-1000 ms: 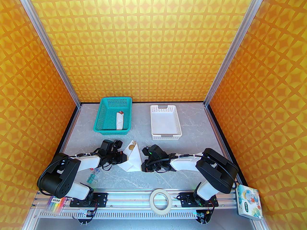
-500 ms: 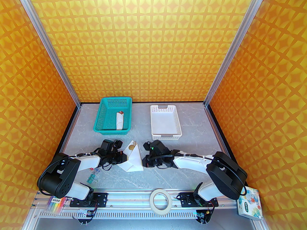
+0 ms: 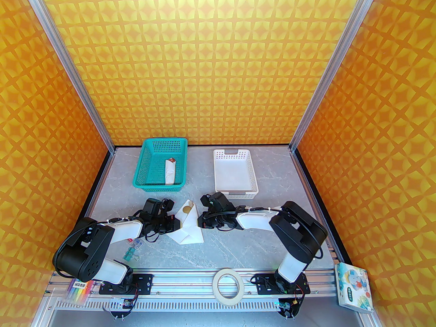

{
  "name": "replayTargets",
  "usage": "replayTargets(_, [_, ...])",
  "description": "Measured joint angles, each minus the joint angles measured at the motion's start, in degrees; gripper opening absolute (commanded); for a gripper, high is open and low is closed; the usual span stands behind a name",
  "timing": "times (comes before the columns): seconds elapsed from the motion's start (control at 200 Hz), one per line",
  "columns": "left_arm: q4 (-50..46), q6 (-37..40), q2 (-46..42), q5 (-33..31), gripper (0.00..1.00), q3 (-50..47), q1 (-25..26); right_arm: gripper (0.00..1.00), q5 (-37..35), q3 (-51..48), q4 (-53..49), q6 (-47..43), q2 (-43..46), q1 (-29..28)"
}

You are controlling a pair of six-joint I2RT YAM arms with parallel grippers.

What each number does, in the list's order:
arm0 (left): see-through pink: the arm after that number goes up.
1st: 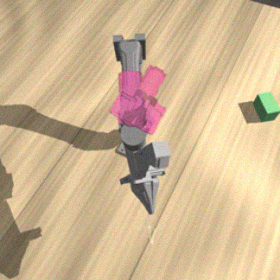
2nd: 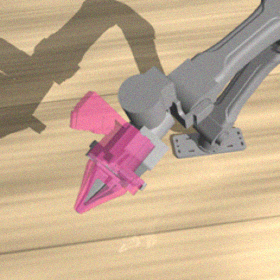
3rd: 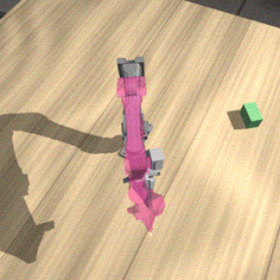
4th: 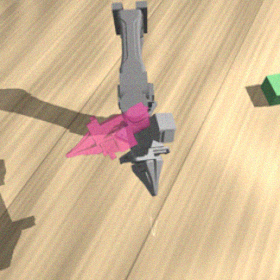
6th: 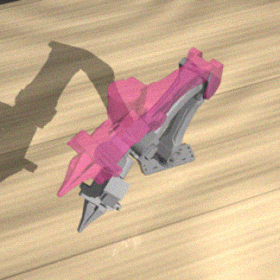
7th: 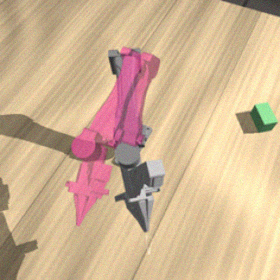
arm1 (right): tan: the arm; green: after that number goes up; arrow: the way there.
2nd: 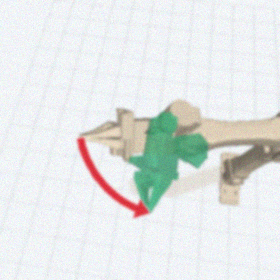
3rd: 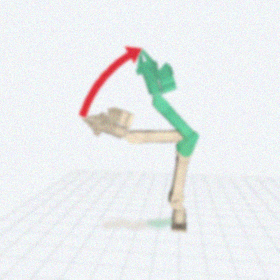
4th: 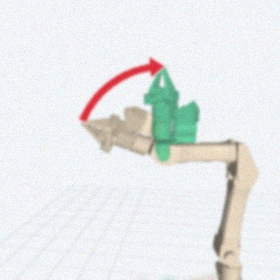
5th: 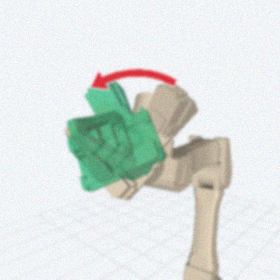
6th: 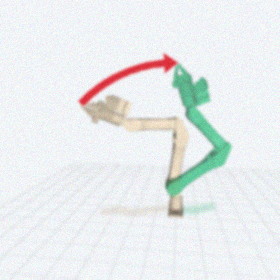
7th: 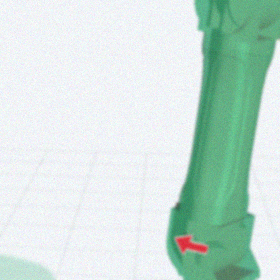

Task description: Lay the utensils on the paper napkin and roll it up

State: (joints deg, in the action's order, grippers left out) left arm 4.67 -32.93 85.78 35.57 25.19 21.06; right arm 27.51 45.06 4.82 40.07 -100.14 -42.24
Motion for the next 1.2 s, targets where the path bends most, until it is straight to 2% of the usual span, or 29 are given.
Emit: replayTargets(1.2, [-0.3, 0.2, 0.0, 0.0, 0.00, 0.1, 0.0, 0.00, -2.5, -0.8, -2.1, -2.0, 0.8, 0.0])
